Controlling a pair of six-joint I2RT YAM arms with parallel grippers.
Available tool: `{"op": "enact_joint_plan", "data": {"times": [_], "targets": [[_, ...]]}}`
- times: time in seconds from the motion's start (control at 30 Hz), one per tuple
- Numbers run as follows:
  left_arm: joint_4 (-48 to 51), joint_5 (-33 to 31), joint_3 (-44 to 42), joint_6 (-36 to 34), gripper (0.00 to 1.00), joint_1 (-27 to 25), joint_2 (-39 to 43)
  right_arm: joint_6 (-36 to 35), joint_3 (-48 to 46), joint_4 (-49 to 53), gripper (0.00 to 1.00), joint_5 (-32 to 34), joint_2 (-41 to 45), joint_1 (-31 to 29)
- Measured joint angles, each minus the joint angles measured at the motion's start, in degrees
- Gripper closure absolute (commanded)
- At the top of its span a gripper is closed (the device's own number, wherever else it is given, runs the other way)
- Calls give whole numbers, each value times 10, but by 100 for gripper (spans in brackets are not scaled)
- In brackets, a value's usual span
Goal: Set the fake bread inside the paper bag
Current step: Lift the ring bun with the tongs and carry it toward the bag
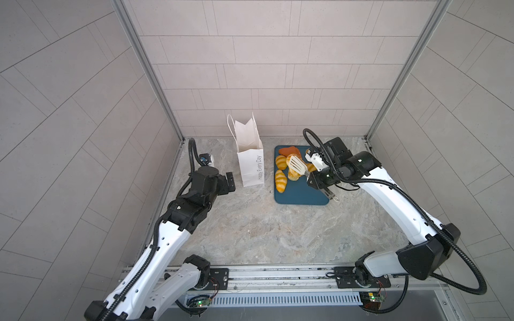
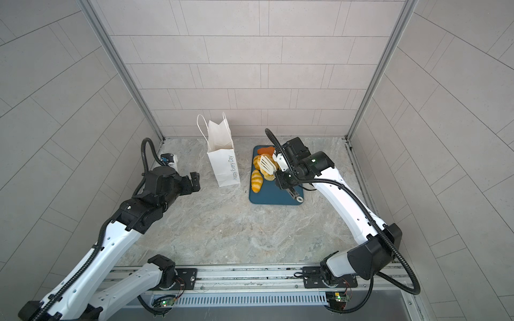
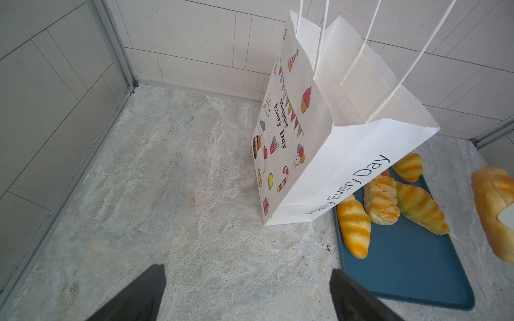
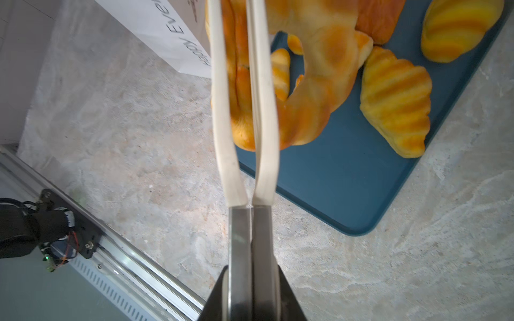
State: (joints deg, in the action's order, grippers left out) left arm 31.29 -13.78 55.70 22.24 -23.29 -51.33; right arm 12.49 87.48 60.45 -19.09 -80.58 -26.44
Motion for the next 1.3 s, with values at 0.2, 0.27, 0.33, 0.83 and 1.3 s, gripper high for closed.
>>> {"op": "enact_joint_plan", "data": {"times": [0.2,0.27,0.33,0.83,1.3], "targets": [[-2,8,2,0,0,0,-13,20,42,-37,75,-23,5,-51],[-2,10,2,0,0,0,-15,26,67,-42,75,-30,2,-66],[-2,11,2,0,0,0,-16,30,94,-53,74,-38,-5,-80],[-2,11,2,2,0,0,-10,40,273,-77,74,-94,-161,-133],[-1,6,2,2,0,0,6,49,426,-75,74,-118,-302,-98]]}}
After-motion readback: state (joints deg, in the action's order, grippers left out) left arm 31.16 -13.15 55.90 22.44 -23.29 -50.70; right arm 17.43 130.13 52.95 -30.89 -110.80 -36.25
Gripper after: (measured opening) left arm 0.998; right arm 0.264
